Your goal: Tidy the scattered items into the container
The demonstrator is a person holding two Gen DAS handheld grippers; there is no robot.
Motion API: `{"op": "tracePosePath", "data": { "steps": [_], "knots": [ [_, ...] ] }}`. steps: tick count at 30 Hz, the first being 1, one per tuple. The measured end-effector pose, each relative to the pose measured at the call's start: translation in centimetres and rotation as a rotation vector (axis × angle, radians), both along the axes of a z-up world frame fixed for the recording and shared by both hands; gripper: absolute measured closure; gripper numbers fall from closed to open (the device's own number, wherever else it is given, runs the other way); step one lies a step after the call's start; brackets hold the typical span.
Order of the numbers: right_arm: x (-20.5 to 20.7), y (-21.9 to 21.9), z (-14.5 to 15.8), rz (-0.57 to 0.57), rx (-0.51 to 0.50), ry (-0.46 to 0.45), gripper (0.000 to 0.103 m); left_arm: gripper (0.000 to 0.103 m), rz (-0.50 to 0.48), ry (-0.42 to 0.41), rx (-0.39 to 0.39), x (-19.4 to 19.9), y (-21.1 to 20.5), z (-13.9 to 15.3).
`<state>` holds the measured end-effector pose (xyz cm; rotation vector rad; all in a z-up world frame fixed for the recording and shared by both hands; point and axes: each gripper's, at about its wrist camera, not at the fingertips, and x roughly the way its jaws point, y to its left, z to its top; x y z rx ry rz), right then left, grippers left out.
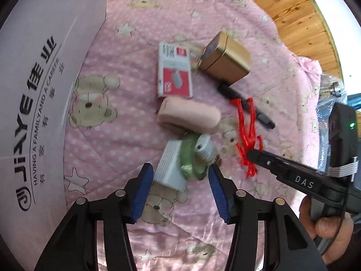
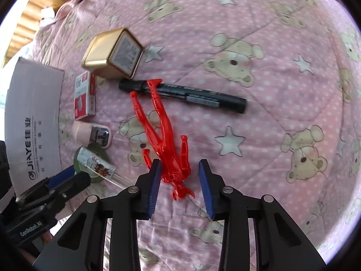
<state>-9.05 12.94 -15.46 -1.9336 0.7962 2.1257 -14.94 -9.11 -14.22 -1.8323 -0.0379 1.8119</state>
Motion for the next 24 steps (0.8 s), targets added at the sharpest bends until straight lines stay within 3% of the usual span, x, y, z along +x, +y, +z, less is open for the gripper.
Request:
{"op": "tracePosePath", "data": {
  "steps": [6,10,12,17,19,21,24],
  "knots": [
    [-0.6,-2.1,1.8,0.112,-0.082,0.08,0.056,0.051,0.014,-0.01,-0.002,-0.6,0.8,-0.5],
    [-0.8,-4.5,0.2,0.226,-0.078,0.068,0.053,0.05,0.065,-0.012,-0.026,-1.1,-0.6,-0.5],
    [-1.3,-5.2,-0.5,0.257,-0.078,0.057,0.053,0.045,0.095,-0.025,-0.043,-1.5,-1.1,-0.8],
    [-1.5,-5.8,-0.7,0.299,-0.056,0.063,0.053,0.045,0.093,-0.015,-0.045,-1.5,-1.0,-0.6],
    [-1.5,-5.2,-1.1,0.273,-0.023,0.044,0.057,0.049,0.097,-0.013,-0.032,-1.5,-1.1,-0.5],
    [-1.2,-3.8,-1.6,0.217,-0.059,0.031,0.07,0.059,0.092,-0.008,-0.015,-1.7,-1.0,-0.3],
    [-0.6,-1.8,-2.2,0.139,-0.103,0.023,0.073,0.07,0.08,0.005,0.015,-1.9,-0.8,0.2]
  ]
}}
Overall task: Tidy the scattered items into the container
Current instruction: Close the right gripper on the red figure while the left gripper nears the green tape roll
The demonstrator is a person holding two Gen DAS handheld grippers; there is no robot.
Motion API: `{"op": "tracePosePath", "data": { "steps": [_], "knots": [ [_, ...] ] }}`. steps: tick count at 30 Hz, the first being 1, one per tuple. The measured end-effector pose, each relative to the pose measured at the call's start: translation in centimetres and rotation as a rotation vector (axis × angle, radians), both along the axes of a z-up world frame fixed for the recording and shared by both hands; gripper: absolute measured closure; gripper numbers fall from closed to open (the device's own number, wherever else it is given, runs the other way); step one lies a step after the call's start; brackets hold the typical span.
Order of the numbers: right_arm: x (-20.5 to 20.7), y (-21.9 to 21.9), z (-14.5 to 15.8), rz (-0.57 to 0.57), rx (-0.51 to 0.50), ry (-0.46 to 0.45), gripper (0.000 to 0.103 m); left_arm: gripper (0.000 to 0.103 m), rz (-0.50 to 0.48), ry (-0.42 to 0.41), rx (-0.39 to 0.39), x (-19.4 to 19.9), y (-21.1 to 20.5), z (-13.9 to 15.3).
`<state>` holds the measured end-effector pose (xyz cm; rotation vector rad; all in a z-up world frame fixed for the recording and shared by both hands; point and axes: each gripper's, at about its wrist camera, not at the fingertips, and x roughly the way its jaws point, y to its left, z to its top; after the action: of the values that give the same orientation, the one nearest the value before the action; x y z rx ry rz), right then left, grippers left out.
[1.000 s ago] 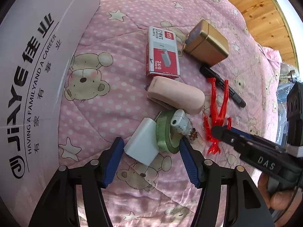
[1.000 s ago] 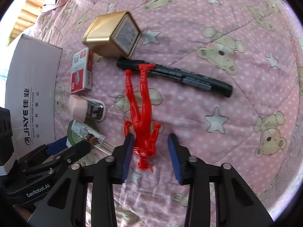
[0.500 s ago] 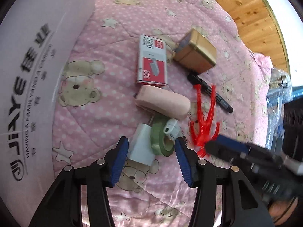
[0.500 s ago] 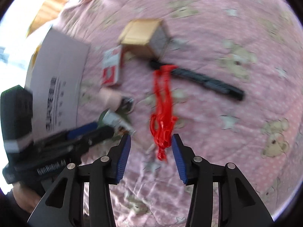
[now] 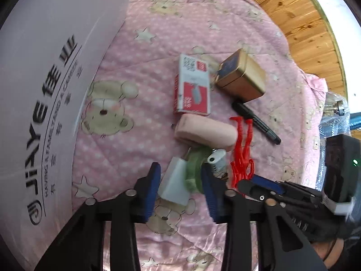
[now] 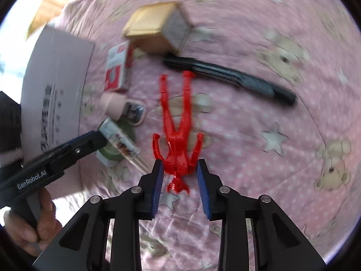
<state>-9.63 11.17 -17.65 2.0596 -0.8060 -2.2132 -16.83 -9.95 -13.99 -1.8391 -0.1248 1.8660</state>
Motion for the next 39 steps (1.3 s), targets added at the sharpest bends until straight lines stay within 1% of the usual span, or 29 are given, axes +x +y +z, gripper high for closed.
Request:
{"op": "tracePosePath", "data": {
  "steps": [1,4,6,9,11,12,13,18,19,20,21,26,31,38,39],
  "knots": [
    [0.2,0.5,0.0,-0.017,0.006,0.001,0.073,0.072,-0.002,0.003,0.013,-0.1,0.0,0.3],
    [0.7,1.6,0.3,-0.058,0.028,0.007,0.073,0.072,-0.001,0.02,0.043,-0.2,-0.2,1.0],
    [0.8,2.1,0.5,-0.081,0.041,0.014,0.073,0.072,0.0,0.018,0.034,-0.3,-0.2,0.8],
    [0.7,1.9,0.6,-0.078,0.045,0.017,0.072,0.072,-0.011,0.005,0.01,0.0,0.0,0.2],
    [0.5,0.8,0.7,-0.068,0.055,0.02,0.065,0.07,-0.022,-0.003,0.001,0.2,0.1,0.0],
    [0.2,0.3,0.6,-0.064,0.066,0.023,0.059,0.068,-0.031,-0.002,-0.009,0.4,0.3,-0.2],
    [-0.4,0.0,0.4,-0.06,0.085,0.025,0.057,0.065,-0.04,0.0,-0.018,0.5,0.5,-0.4],
    [-1.7,0.0,0.0,-0.055,0.101,0.013,0.056,0.065,-0.068,0.016,-0.035,0.5,1.3,-0.9],
    [-1.9,0.1,-0.1,-0.055,0.102,0.01,0.06,0.066,-0.069,0.021,-0.036,0.4,1.4,-0.9],
    [-2.0,0.2,-0.2,-0.054,0.098,0.008,0.066,0.067,-0.069,0.025,-0.035,0.4,1.4,-0.8],
    [-2.0,0.2,-0.2,-0.053,0.091,0.006,0.08,0.067,-0.065,0.025,-0.026,0.3,1.3,-0.6],
    [-1.9,0.5,0.1,-0.066,0.082,0.013,0.083,0.067,-0.036,0.024,0.016,0.0,0.4,0.7],
    [-1.6,0.7,0.3,-0.083,0.058,0.022,0.083,0.068,-0.013,-0.006,0.048,0.0,-1.2,1.6],
    [-1.2,0.5,0.2,-0.091,0.044,0.018,0.083,0.068,-0.005,0.001,0.016,0.5,-1.0,1.3],
    [-0.8,0.6,0.4,-0.091,0.043,0.018,0.083,0.066,-0.008,-0.001,0.012,0.5,-0.6,1.1]
  ]
}}
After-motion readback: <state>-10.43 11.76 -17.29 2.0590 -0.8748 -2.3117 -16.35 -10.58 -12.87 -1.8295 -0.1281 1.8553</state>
